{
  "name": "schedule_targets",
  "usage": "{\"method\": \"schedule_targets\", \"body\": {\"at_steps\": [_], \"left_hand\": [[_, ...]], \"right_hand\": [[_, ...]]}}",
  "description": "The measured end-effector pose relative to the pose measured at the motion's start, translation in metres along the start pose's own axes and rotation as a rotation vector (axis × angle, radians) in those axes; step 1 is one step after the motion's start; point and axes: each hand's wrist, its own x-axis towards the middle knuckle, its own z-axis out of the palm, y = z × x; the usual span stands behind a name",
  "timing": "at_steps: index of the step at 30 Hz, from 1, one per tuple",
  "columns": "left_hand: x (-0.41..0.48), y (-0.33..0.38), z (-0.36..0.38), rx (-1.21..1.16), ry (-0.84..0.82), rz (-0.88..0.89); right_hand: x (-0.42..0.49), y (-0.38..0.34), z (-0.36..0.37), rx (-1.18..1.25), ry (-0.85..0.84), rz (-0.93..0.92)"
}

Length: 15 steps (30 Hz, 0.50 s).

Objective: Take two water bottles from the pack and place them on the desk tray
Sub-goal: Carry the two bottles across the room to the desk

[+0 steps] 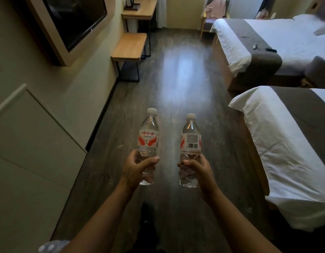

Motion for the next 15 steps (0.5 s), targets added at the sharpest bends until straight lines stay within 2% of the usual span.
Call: {"method": "schedule_targets", "body": {"at_steps": [15], "left_hand": [[0.294, 0.093, 0.012, -0.040, -0.108, -0.024]], "right_hand": [[0.277, -0.069, 0.026, -0.024, 0.077, -0.012]]}}
